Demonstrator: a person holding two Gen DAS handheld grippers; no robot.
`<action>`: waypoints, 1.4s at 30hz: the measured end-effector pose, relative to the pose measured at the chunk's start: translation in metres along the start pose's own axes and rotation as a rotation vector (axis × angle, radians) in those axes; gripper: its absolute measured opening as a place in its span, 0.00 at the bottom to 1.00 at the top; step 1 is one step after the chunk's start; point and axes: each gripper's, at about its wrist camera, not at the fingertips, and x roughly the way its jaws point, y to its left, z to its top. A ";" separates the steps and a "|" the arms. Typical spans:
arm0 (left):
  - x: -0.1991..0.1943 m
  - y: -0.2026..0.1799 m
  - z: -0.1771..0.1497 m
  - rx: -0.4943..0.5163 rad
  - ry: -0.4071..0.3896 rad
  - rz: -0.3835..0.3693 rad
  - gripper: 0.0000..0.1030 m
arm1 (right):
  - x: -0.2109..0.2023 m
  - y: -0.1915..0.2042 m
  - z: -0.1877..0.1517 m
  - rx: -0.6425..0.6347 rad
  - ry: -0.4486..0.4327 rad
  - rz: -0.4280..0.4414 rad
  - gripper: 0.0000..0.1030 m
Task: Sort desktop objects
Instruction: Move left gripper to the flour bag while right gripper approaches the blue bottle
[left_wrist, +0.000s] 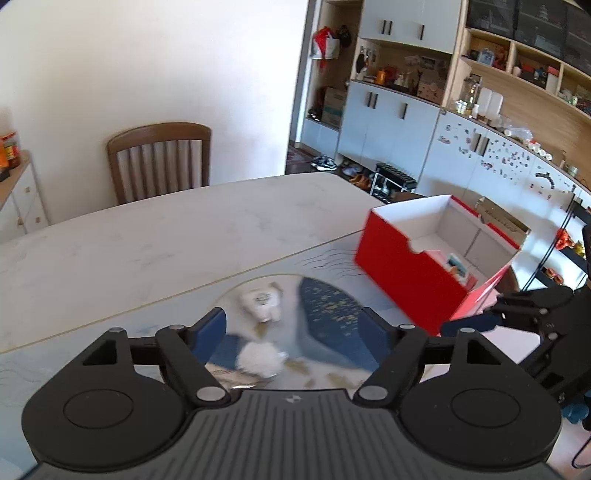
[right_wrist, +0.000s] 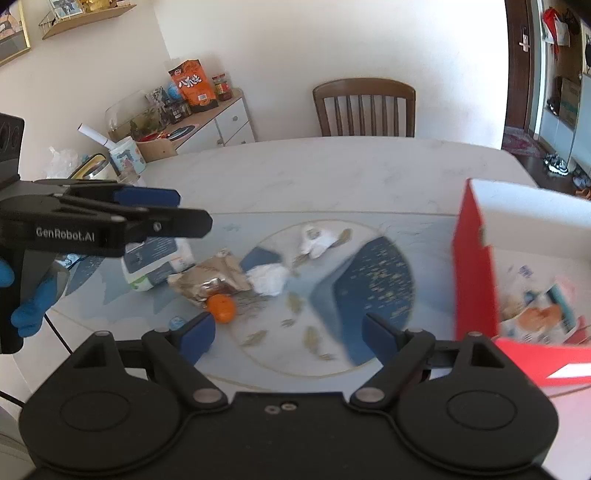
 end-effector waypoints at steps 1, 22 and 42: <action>-0.002 0.006 -0.002 0.000 0.002 0.002 0.76 | 0.003 0.005 -0.002 0.007 0.004 0.000 0.84; 0.000 0.111 -0.029 0.006 0.070 0.091 0.99 | 0.076 0.092 -0.022 -0.029 0.077 -0.008 0.90; 0.047 0.175 -0.051 0.016 0.212 0.112 1.00 | 0.152 0.126 -0.033 0.168 0.161 -0.206 0.85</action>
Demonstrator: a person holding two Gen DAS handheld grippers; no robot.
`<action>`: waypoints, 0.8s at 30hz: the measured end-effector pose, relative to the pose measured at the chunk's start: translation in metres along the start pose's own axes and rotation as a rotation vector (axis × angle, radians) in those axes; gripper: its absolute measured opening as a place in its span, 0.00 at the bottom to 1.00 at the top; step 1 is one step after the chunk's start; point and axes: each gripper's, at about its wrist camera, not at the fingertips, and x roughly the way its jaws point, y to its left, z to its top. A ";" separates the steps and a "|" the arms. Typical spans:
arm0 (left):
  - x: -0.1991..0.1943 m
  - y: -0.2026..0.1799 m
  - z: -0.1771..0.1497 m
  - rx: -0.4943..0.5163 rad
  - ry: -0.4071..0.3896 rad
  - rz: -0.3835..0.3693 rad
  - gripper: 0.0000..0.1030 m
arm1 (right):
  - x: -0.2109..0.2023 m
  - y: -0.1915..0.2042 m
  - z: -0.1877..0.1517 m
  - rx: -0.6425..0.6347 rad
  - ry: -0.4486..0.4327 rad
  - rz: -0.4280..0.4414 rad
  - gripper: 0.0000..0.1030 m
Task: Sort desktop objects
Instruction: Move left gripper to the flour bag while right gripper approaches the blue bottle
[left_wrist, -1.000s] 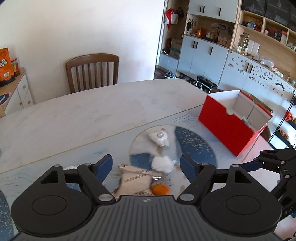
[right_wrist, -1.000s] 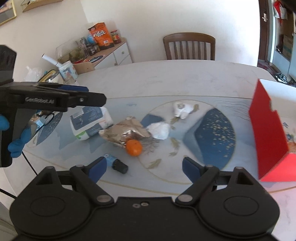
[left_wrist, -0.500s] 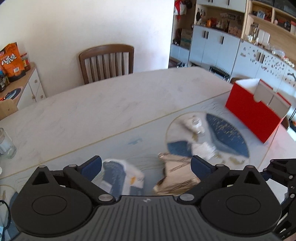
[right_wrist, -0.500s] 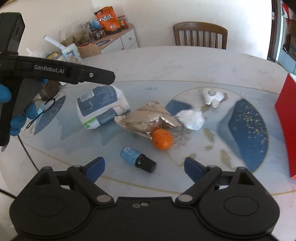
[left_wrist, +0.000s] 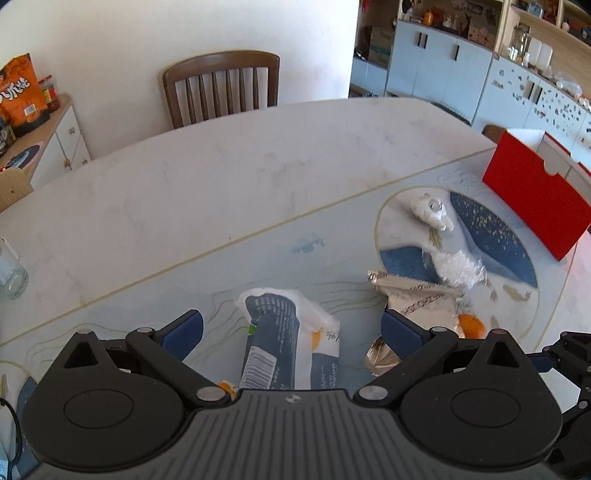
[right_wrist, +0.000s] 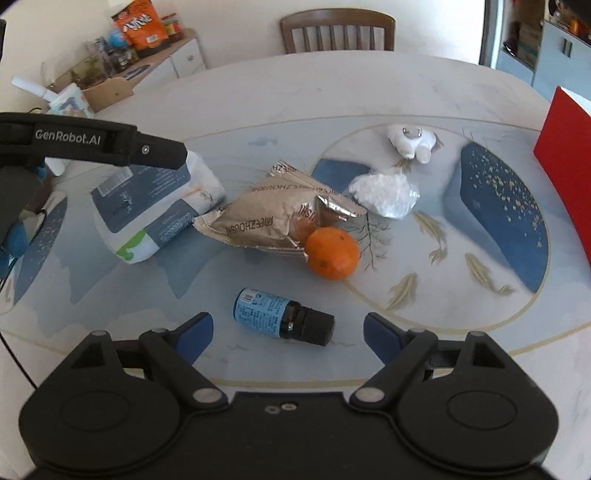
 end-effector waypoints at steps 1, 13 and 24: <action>0.002 0.001 -0.001 0.005 0.005 0.004 1.00 | 0.002 0.000 0.000 0.014 0.009 0.003 0.85; 0.023 0.013 -0.014 -0.002 0.056 0.005 1.00 | 0.005 0.005 0.008 0.085 0.010 -0.044 0.76; 0.031 0.010 -0.020 -0.003 0.070 -0.004 1.00 | 0.005 0.006 0.008 0.056 -0.005 -0.053 0.61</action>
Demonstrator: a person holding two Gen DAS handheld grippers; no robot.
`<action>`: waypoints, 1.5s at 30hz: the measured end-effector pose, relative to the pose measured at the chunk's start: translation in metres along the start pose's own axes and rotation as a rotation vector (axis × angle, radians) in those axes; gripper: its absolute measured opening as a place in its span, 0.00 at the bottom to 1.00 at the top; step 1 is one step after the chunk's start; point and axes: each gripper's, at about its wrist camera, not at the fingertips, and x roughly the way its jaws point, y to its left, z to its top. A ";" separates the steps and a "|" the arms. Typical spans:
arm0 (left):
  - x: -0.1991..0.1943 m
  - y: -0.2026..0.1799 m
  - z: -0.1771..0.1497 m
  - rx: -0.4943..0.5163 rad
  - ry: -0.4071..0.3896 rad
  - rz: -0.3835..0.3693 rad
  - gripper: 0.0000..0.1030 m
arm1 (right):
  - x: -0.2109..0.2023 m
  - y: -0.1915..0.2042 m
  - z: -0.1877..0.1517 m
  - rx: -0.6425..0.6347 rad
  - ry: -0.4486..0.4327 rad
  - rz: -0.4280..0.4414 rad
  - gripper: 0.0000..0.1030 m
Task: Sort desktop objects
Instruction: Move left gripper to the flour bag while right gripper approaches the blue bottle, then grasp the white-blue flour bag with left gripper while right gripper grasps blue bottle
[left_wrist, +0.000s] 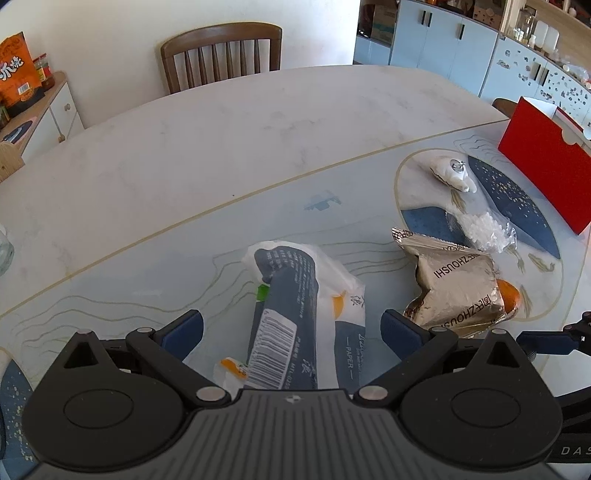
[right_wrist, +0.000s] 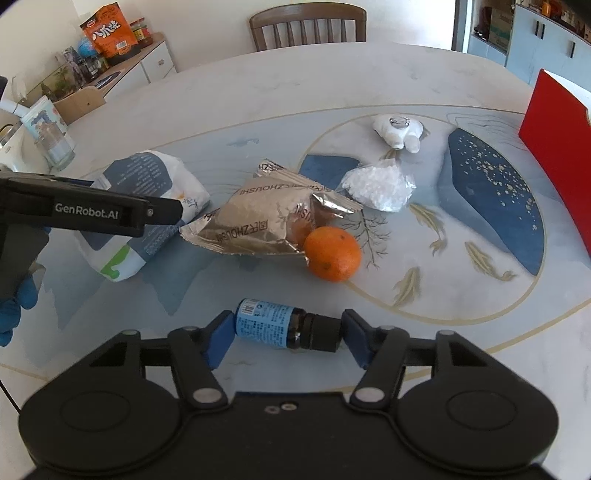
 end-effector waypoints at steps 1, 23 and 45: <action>0.000 0.000 0.000 -0.004 0.001 -0.006 0.99 | 0.000 -0.001 0.000 -0.004 0.001 0.004 0.61; 0.009 -0.014 -0.008 0.015 0.032 0.048 0.48 | -0.011 -0.044 0.005 -0.025 0.012 0.028 0.61; -0.061 -0.079 0.018 -0.055 -0.058 0.069 0.42 | -0.076 -0.148 0.034 -0.042 -0.044 0.039 0.61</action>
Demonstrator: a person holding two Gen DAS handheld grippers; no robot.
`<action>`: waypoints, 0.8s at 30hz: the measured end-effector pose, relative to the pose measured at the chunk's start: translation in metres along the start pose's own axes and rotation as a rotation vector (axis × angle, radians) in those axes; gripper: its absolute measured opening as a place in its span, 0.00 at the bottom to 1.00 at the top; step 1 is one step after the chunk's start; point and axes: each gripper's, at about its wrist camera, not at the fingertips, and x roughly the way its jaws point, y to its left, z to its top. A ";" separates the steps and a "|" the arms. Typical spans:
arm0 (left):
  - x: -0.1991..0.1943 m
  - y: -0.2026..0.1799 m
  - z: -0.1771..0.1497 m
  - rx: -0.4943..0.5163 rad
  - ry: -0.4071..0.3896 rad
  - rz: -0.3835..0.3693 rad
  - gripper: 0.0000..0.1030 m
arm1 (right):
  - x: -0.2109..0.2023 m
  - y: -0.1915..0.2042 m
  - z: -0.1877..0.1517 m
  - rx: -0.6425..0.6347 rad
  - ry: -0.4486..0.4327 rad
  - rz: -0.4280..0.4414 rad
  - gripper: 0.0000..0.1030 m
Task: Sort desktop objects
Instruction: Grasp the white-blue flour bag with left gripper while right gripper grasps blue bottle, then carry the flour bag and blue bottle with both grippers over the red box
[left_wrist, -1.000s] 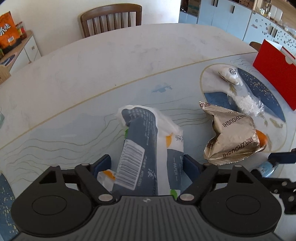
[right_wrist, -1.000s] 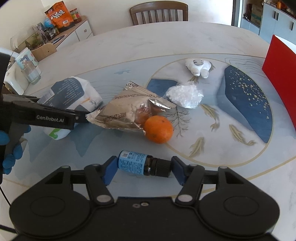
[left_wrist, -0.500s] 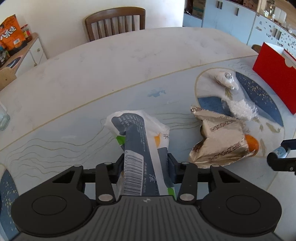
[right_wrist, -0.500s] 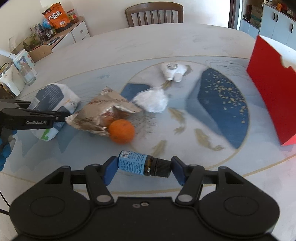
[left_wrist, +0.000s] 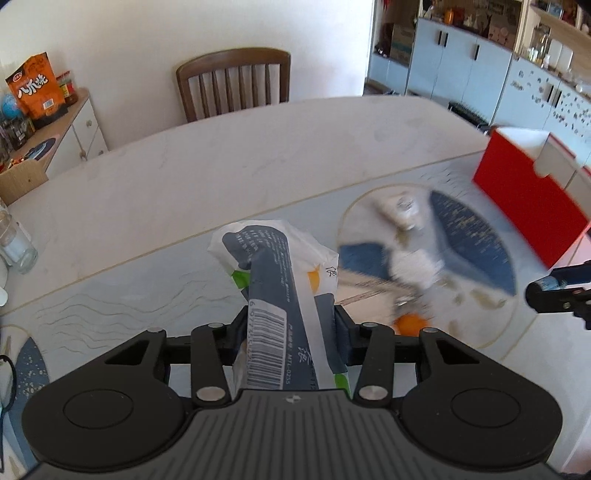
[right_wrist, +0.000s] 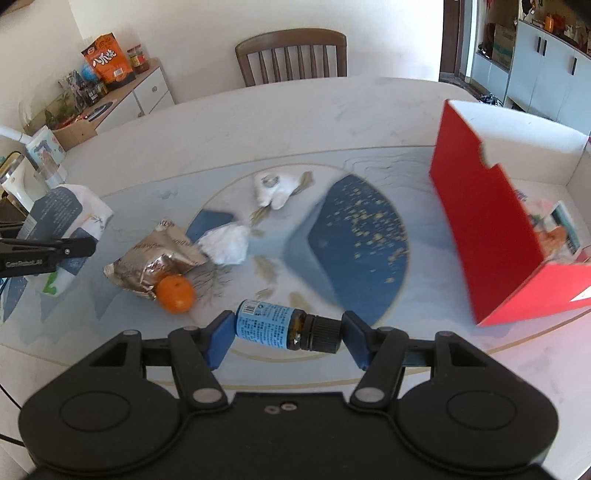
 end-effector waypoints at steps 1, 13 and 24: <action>-0.003 -0.005 0.002 0.001 -0.004 -0.004 0.42 | -0.003 -0.004 0.001 -0.002 -0.003 0.005 0.61; -0.021 -0.086 0.030 0.035 -0.041 -0.082 0.42 | -0.040 -0.054 0.020 -0.007 -0.064 0.036 0.61; -0.013 -0.165 0.060 0.119 -0.059 -0.176 0.42 | -0.054 -0.109 0.035 0.012 -0.100 0.022 0.61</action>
